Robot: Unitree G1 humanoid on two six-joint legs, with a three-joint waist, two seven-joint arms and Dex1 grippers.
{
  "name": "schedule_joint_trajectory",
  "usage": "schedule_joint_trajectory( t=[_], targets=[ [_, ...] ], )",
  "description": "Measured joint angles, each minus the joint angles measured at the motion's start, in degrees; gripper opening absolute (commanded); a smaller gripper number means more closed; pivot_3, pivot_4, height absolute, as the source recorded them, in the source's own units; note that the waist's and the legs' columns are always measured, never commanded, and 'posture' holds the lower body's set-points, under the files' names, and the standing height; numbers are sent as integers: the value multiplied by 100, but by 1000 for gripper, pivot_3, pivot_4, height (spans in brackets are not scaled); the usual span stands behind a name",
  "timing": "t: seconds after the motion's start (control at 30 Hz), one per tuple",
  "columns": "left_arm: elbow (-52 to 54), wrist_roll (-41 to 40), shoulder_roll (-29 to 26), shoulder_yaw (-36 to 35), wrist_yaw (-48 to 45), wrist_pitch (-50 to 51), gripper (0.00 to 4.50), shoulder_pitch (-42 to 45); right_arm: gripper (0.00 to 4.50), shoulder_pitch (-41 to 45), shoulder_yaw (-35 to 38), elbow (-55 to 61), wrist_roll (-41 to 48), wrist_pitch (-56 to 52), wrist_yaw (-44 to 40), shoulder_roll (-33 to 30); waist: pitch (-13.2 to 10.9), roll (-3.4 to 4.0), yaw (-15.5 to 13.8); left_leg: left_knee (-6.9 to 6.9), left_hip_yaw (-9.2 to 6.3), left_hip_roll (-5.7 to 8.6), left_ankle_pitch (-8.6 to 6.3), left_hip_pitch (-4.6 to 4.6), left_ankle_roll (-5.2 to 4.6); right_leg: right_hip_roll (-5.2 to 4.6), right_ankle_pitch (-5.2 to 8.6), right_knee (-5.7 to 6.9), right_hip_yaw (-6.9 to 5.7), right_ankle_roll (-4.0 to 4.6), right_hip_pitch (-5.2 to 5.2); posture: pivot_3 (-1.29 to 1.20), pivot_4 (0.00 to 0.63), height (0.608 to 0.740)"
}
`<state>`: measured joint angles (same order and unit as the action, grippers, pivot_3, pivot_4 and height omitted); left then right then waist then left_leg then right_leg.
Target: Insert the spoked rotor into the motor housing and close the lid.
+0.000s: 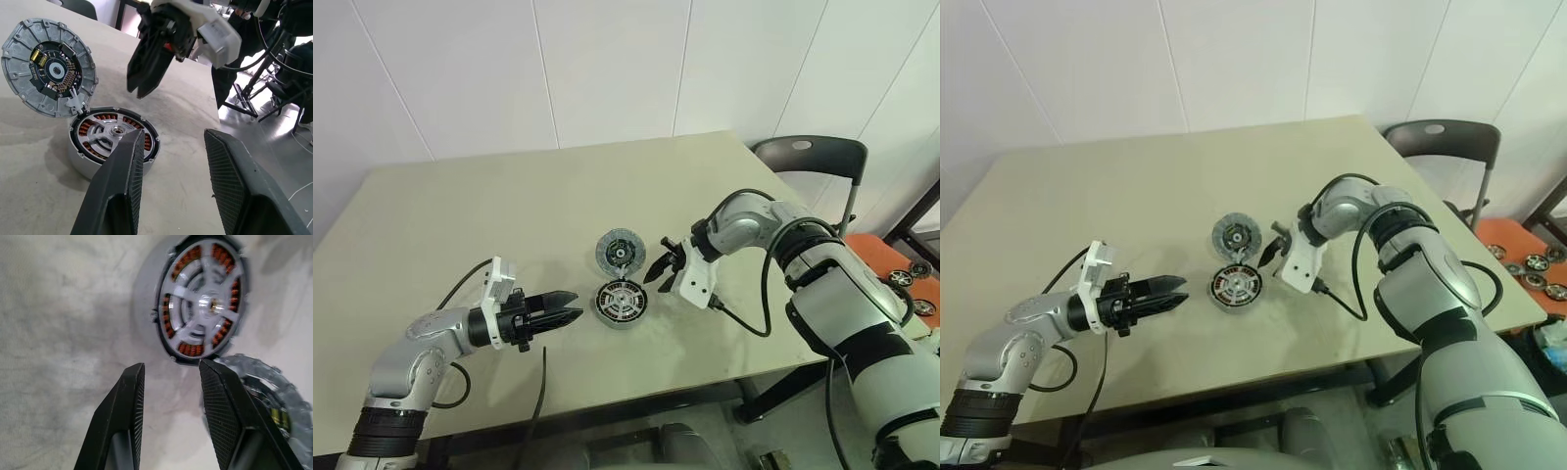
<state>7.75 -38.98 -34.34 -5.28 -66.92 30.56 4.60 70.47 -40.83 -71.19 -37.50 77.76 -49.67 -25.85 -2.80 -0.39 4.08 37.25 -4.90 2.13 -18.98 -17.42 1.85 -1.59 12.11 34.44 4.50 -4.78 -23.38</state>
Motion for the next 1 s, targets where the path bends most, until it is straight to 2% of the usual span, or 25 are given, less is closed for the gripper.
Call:
schedule_joint_trajectory(
  t=[0.2, 0.53, 1.0],
  targets=[
    [1, -6, -102, -4, -10, 11, 2088, 3, 1871, 30, -331, 4, -493, 113, 482, 138, 0, -1, 6, 1, 0, 0, 0, 1, 0, 1, 0, 1, 1, 0, 0, 0, 0, 740],
    [1, -19, -118, -9, 5, 8, 2088, 0, 1871, 239, -443, 51, -190, 617, 80, 441, 1, -1, 7, 2, -5, -2, 0, 2, 0, 2, -1, 4, -2, -1, 1, 0, 0, 740],
    [124, -32, -28, -7, 144, 3, 2088, -53, 1871, 235, -457, 59, 269, 423, -574, 571, 0, -1, 12, 3, -5, -2, 1, 5, 1, 3, -1, 18, -1, -1, -3, 0, 0, 740]
  ],
)
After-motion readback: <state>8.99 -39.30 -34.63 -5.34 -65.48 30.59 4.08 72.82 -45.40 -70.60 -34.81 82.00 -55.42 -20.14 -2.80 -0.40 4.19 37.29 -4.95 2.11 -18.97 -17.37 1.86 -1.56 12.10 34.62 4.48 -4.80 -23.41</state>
